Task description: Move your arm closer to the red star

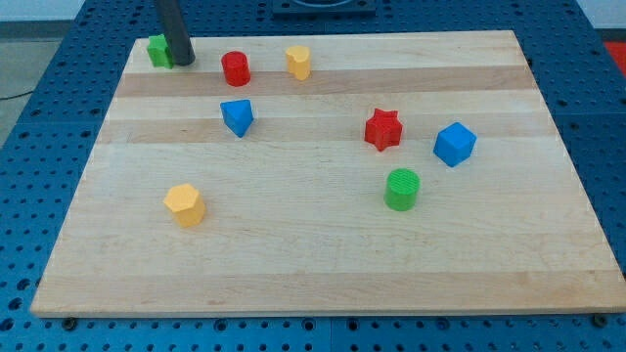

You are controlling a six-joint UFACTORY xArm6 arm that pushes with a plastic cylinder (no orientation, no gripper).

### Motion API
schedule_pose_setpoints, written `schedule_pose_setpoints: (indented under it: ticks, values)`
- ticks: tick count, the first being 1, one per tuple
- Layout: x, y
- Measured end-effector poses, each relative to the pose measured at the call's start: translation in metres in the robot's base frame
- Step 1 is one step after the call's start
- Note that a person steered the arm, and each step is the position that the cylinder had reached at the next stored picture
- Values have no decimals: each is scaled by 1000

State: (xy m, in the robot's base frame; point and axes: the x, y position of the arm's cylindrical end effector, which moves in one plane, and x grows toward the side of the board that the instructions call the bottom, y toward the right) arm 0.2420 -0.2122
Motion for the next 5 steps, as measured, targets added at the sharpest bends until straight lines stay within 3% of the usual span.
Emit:
schedule_pose_setpoints:
  ticks: [2,5]
  values:
    - [26,10]
    - [84,114]
